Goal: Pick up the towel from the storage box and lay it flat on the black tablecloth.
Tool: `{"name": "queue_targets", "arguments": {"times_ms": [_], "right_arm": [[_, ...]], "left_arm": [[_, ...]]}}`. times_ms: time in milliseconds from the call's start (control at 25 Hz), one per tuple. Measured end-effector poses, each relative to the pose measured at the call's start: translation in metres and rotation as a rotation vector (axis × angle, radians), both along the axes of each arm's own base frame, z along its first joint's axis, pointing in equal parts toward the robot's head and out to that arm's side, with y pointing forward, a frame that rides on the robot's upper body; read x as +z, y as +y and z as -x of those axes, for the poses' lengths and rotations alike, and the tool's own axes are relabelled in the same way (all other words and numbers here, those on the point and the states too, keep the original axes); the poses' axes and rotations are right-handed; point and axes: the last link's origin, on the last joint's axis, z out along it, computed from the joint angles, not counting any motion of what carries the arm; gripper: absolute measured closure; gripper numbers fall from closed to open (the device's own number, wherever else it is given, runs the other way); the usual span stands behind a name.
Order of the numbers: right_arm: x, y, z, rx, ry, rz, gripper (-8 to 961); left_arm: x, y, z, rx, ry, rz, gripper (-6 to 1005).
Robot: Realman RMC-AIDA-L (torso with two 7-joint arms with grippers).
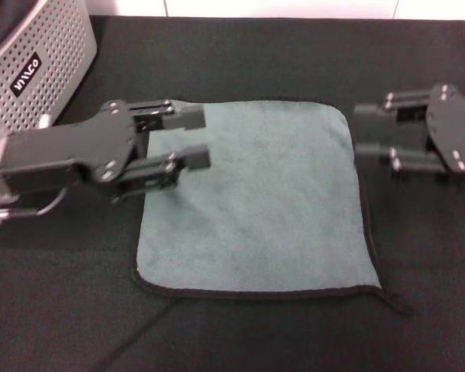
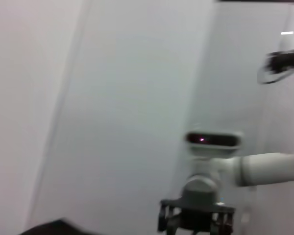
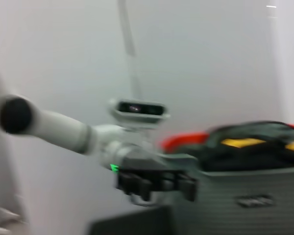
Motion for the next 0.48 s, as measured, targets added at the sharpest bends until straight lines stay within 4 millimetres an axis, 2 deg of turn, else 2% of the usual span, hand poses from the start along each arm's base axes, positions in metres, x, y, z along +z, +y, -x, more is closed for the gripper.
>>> {"name": "queue_targets", "arguments": {"times_ms": [200, 480], "right_arm": [[-0.013, -0.020, 0.015, 0.070, 0.091, 0.104, 411], [-0.032, -0.024, 0.019, 0.100, 0.118, 0.107, 269]], "left_arm": [[0.019, -0.017, 0.003, -0.094, 0.002, 0.006, 451], [0.027, -0.018, 0.009, -0.108, 0.067, 0.026, 433]]}}
